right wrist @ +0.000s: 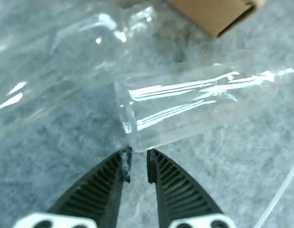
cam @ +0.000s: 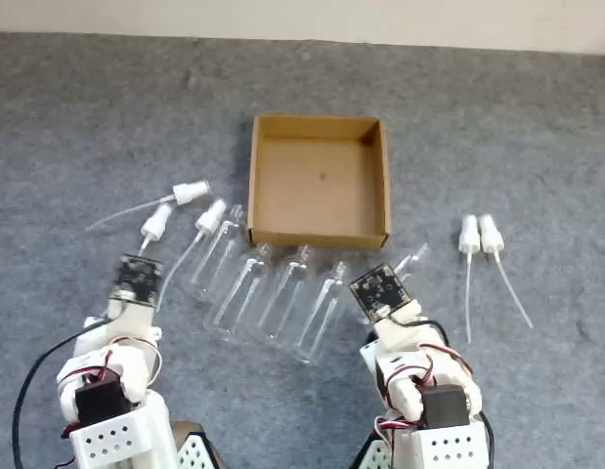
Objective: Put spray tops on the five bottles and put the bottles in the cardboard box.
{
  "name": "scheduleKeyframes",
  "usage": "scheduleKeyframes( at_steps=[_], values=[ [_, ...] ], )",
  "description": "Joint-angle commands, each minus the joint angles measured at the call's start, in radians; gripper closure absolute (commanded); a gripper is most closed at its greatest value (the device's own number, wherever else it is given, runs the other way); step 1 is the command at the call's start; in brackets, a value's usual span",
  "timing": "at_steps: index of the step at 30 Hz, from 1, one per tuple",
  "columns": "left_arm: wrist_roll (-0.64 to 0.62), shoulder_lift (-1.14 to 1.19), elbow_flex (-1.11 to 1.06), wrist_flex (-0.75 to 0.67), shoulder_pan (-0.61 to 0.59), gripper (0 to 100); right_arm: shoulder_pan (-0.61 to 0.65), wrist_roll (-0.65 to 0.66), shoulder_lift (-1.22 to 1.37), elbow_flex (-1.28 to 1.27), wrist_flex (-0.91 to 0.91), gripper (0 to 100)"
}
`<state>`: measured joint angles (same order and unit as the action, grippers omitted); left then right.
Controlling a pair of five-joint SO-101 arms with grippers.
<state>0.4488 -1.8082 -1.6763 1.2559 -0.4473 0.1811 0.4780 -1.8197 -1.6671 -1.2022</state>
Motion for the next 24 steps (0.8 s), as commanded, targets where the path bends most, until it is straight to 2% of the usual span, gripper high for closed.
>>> scheduleKeyframes(
  at_steps=[1,8,15,19,24],
  values=[
    [0.086,-0.007,-0.019,-0.021,-0.01,99,-0.07,0.008,-0.016,-0.067,0.031,96.7],
    [0.087,-0.007,-0.019,-0.021,-0.012,99,-0.11,0.002,-0.004,0.116,0.019,96.7],
    [0.086,-0.007,-0.019,-0.021,-0.012,99,-0.125,-0.046,0.024,0.34,-0.067,96.5],
    [0.087,-0.007,-0.019,-0.021,-0.012,99,-0.125,-0.158,0.22,0.501,-0.076,88.2],
    [0.087,-0.007,-0.019,-0.021,-0.012,99,-0.124,-0.313,0.677,0.762,-0.077,79.9]
  ],
)
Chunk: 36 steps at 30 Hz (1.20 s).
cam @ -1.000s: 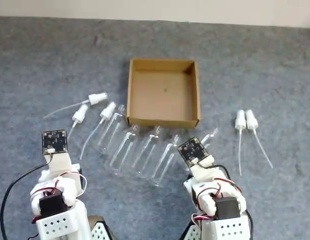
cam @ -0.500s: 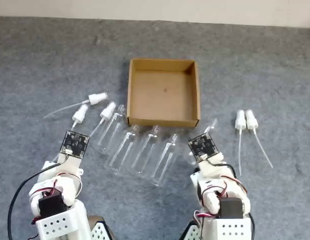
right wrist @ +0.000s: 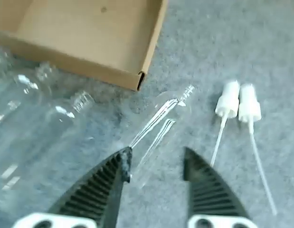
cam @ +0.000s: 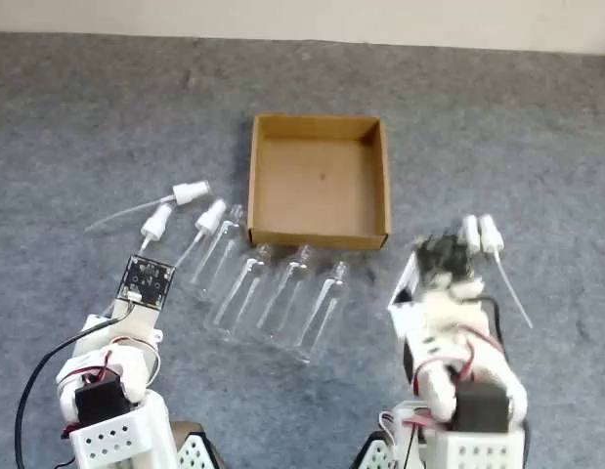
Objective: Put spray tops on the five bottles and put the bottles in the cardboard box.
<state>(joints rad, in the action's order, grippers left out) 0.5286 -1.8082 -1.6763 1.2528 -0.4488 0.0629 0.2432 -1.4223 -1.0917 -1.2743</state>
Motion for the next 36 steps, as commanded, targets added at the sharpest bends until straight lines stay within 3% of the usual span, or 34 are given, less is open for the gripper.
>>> scheduleKeyframes(
  at_steps=[1,7,12,17,24,26,31,36],
  values=[
    [0.008,-0.007,-0.019,-0.018,-0.01,99,-0.005,-0.109,0.384,0.237,-0.005,79.9],
    [0.009,-0.007,-0.019,-0.006,-0.01,99,-0.004,-0.23,0.915,0.492,-0.005,79.6],
    [0.009,-0.007,-0.019,-0.006,-0.01,99,0.018,-0.275,1.15,0.604,-0.004,79.6],
    [0.009,-0.007,-0.019,-0.006,-0.01,99,0.09,-0.279,1.233,0.621,-0.002,79.6],
    [0.009,-0.007,-0.019,-0.006,-0.01,99,0.074,-0.313,1.314,0.613,0.082,80.3],
    [0.009,-0.007,-0.019,-0.006,-0.01,99,0.07,-0.307,1.333,0.605,0.088,84.4],
    [0.009,-0.007,-0.019,-0.005,-0.01,99,0.068,-0.206,1.348,0.611,0.073,99.8],
    [0.009,-0.007,-0.019,-0.005,-0.01,99,-0.021,-0.089,1.242,0.679,-0.082,99.4]
  ],
)
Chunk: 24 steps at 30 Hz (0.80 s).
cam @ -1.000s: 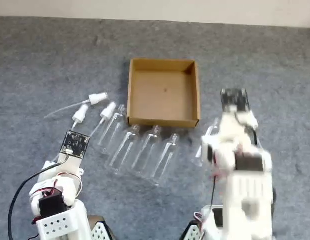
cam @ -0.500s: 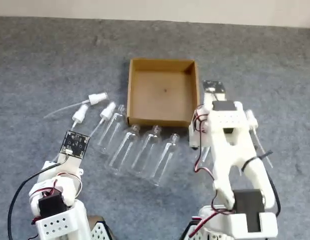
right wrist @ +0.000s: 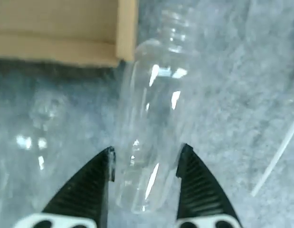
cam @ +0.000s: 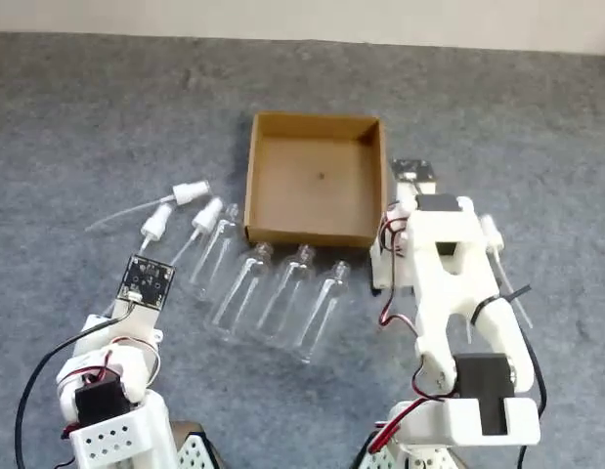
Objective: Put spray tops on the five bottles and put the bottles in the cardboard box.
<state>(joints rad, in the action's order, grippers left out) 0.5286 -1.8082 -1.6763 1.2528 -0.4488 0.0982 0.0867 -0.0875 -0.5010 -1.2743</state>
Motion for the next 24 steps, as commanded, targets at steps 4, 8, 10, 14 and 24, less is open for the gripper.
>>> scheduleKeyframes(
  at_steps=[4,8,10,14,24],
  values=[
    [0.009,-0.007,-0.019,-0.005,-0.01,99,-0.179,0.192,-0.231,0.225,-0.242,99.4],
    [0.009,-0.007,-0.019,-0.005,-0.01,99,-0.34,0.318,-0.285,0.367,-0.335,99.4],
    [0.009,-0.007,-0.019,-0.005,-0.01,99,-0.44,0.385,-0.271,0.44,-0.335,99.4],
    [0.009,-0.007,-0.019,-0.005,-0.01,99,-0.608,0.598,-0.139,0.553,-0.335,99.4],
    [0.009,-0.007,-0.019,-0.005,-0.01,99,-0.757,0.862,0.383,0.823,-0.26,99.4]
  ],
)
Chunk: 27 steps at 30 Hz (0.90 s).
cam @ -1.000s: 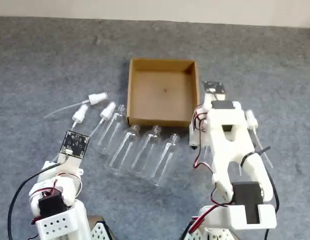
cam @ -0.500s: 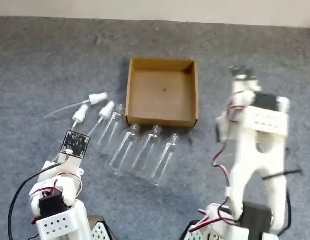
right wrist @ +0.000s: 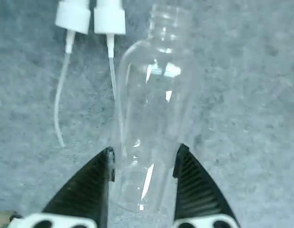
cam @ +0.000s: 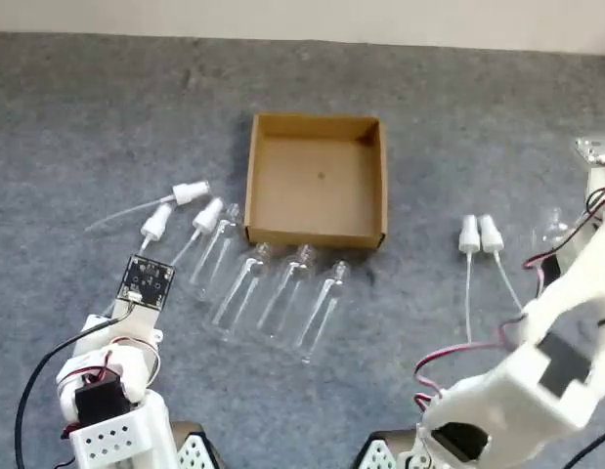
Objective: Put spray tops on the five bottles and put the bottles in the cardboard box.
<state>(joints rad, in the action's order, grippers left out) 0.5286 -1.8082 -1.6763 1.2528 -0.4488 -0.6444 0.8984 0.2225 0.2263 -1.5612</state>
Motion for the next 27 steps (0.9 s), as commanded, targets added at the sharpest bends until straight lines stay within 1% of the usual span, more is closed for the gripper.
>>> scheduleKeyframes(
  at_steps=[1,6,13,15,19,22,24,27],
  values=[
    [0.009,-0.007,-0.019,-0.005,-0.01,99,-0.015,0.063,0.101,0.102,0.028,99.2],
    [0.009,-0.007,-0.019,-0.005,-0.01,99,-0.008,0.095,0.17,0.104,0.028,97.4],
    [0.008,-0.007,-0.019,-0.005,-0.01,99,-0.004,0.08,0.176,0.102,0.019,78.5],
    [0.008,-0.007,-0.019,-0.005,-0.01,99,-0.002,0.032,0.174,0.107,0.019,77.4],
    [0.008,-0.007,-0.019,-0.005,-0.01,99,0.024,-0.02,0.174,0.108,0.019,77.4],
    [0.008,-0.007,-0.019,-0.005,-0.01,99,0.053,-0.104,0.173,0.111,0.019,77.4],
    [0.008,-0.007,-0.019,-0.005,-0.01,99,0.093,-0.173,0.162,0.142,0.015,77.4],
    [0.008,-0.007,-0.019,-0.005,-0.008,99,0.203,-0.29,0.125,0.245,-0.073,77.4]
  ],
)
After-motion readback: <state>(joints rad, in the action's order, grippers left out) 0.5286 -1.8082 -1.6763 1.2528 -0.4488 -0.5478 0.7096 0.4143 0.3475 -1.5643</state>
